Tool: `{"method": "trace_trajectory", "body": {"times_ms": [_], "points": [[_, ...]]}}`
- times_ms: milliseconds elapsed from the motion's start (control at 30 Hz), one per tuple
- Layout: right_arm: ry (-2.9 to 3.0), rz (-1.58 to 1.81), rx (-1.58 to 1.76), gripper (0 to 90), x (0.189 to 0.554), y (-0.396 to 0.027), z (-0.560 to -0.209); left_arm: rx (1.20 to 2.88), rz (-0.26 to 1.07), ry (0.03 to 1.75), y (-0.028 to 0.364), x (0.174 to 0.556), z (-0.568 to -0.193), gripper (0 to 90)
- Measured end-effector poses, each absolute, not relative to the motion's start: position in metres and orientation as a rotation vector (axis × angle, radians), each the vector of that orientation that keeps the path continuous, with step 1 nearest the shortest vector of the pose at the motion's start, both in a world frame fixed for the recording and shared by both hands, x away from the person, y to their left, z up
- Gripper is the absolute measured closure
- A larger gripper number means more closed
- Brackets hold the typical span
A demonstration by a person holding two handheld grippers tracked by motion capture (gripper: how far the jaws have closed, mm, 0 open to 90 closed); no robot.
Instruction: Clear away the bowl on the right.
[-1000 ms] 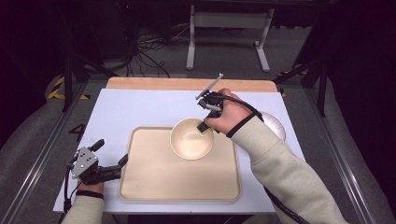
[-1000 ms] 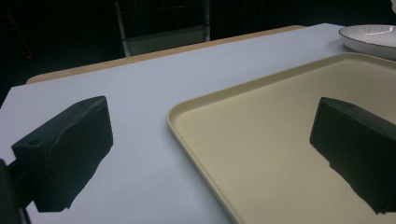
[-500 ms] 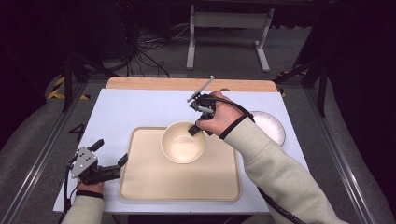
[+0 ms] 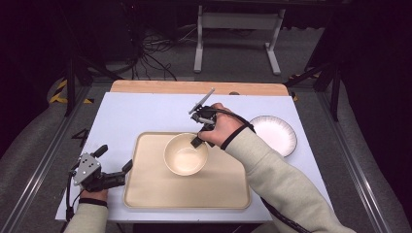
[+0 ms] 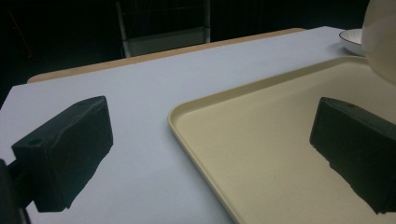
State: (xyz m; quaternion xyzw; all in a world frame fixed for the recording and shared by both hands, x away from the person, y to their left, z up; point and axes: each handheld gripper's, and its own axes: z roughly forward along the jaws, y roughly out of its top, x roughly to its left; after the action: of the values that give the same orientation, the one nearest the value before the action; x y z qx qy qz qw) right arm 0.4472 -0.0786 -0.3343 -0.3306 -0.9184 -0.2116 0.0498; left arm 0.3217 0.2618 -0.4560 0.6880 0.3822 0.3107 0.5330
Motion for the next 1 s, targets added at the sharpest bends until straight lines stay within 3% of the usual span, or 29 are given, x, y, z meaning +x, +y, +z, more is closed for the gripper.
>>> {"method": "trace_trajectory", "body": {"times_ms": [1000], "points": [[-2.774, -0.581, -1.043, 80.5, 0.456, -0.074, -0.383, 1.64, 0.741, 0.912, 0.262, 0.322, -0.456, 0.2]]}}
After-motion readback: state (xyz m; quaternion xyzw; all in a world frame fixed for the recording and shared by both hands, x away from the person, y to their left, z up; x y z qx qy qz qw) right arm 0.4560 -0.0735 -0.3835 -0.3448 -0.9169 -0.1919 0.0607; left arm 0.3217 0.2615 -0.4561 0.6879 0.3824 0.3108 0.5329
